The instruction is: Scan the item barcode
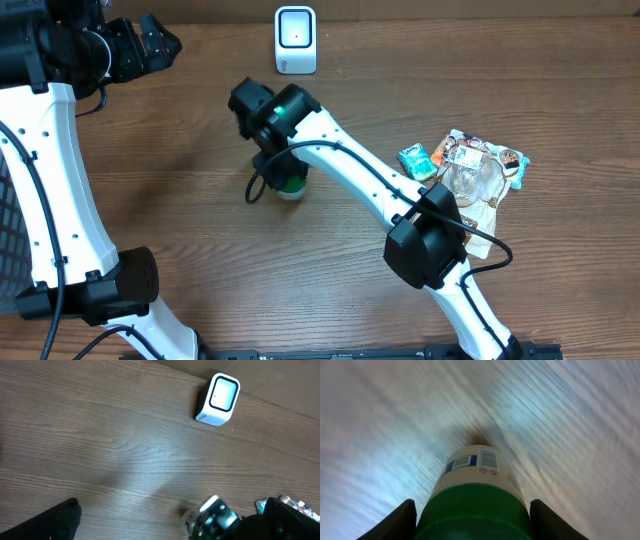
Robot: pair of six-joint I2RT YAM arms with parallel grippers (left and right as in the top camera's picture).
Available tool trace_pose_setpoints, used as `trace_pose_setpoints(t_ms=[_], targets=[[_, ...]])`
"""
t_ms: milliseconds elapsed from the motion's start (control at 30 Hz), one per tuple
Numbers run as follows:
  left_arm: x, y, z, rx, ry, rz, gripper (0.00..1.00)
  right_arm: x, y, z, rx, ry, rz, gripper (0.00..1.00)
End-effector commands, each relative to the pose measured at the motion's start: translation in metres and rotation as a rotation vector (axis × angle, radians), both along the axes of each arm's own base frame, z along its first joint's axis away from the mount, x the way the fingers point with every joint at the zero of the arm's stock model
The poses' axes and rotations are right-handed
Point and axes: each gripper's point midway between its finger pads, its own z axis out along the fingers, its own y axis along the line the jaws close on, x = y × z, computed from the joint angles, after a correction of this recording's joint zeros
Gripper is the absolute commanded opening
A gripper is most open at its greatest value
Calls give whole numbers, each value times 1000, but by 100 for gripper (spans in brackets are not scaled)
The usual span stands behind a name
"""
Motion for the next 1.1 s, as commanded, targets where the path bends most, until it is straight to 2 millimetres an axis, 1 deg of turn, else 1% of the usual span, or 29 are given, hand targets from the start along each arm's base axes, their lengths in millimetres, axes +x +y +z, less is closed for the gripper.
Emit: trace_pose_setpoints(t_ms=[0, 67, 133, 167, 233, 267, 333, 467, 500, 600, 633, 700, 733, 767, 800, 867, 900, 933, 967, 1000, 1033, 1067], targets=[[0, -3, 2, 1, -5, -4, 99, -13, 16, 12, 62, -13, 479, 24], [0, -2, 2, 1, -5, -3, 100, -16, 18, 12, 76, -11, 565, 24], [0, -2, 2, 1, -5, -3, 100, -17, 15, 7, 68, -6, 627, 26], [0, -2, 2, 1, -5, -3, 100, -17, 11, 4, 63, 5, 650, 29], [0, -2, 2, 1, -5, -3, 100, -14, 4, -1, 58, 18, 659, 30], [0, -2, 2, 1, -5, -3, 100, -11, -4, -7, 49, 34, 642, 34], [0, -2, 2, 1, -5, -3, 99, -8, -12, -13, 41, 50, 624, 34], [0, -2, 2, 1, -5, -3, 100, -1, -31, -29, 26, 87, 589, 40], [0, -2, 2, 1, -5, -3, 100, 0, -36, -33, 21, 94, 611, 41], [0, -2, 2, 1, -5, -3, 100, 1, -40, -35, 18, 91, 678, 44], [0, -2, 2, 1, -5, -3, 100, 1, -40, -35, 18, 87, 700, 48], [0, -2, 2, 1, -5, -3, 100, 2, -38, -34, 20, 76, 726, 65], [0, -2, 2, 1, -5, -3, 100, 3, -37, -34, 22, 71, 725, 70], [0, -2, 2, 1, -5, -3, 100, 4, -36, -30, 26, 62, 711, 87], [0, -2, 2, 1, -5, -3, 100, 6, -35, -28, 28, 58, 699, 90], [0, -2, 2, 1, -5, -3, 100, 11, -30, -12, 44, 30, 623, 100], [0, -2, 2, 1, -5, -3, 100, 15, -28, -3, 54, 16, 580, 100], [0, -2, 2, 1, -5, -3, 100, 19, -25, 10, 72, -4, 509, 100], [0, -2, 2, 1, -5, -3, 100, 22, -23, 17, 81, -12, 466, 100], [0, -2, 2, 1, -5, -3, 100, 27, -21, 33, 105, -29, 341, 100], [0, -2, 2, 1, -5, -3, 100, 30, -20, 41, 117, -38, 266, 100], [0, -2, 2, 1, -5, -3, 100, 35, -20, 59, 150, -44, 94, 100]])
